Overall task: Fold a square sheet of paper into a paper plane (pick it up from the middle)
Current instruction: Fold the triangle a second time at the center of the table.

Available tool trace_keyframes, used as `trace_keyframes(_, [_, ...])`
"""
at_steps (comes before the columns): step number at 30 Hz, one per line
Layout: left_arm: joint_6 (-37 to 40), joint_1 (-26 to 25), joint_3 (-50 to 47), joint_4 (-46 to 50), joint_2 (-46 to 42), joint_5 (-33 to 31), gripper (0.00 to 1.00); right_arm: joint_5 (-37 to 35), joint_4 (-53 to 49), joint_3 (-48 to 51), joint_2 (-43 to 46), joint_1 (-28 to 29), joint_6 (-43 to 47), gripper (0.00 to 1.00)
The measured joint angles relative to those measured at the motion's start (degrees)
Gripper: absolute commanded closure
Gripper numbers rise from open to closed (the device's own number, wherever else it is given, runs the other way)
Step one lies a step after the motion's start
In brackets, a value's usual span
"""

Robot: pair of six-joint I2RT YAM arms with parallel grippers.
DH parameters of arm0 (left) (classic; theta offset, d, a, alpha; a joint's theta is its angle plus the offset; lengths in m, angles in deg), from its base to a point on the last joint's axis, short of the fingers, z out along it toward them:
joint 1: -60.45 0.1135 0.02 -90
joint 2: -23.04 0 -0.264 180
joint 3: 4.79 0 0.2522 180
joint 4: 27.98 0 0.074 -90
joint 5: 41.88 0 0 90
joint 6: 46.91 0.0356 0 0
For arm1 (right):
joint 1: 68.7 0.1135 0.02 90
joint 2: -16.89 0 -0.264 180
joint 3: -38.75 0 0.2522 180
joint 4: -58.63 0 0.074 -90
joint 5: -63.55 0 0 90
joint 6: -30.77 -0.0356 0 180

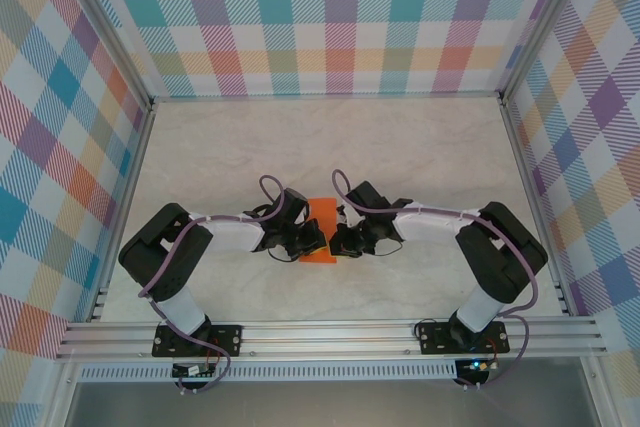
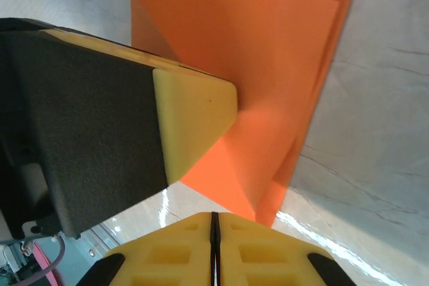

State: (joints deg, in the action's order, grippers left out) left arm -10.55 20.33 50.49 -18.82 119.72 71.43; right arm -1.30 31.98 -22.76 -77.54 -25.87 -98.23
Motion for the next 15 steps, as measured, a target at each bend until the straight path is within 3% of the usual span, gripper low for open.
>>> trace_keyframes(15, [-0.8,0.0,0.0,0.0,0.0,0.0,0.95,-3.1,-0.3,0.7,-3.1,0.0,-0.7,0.91])
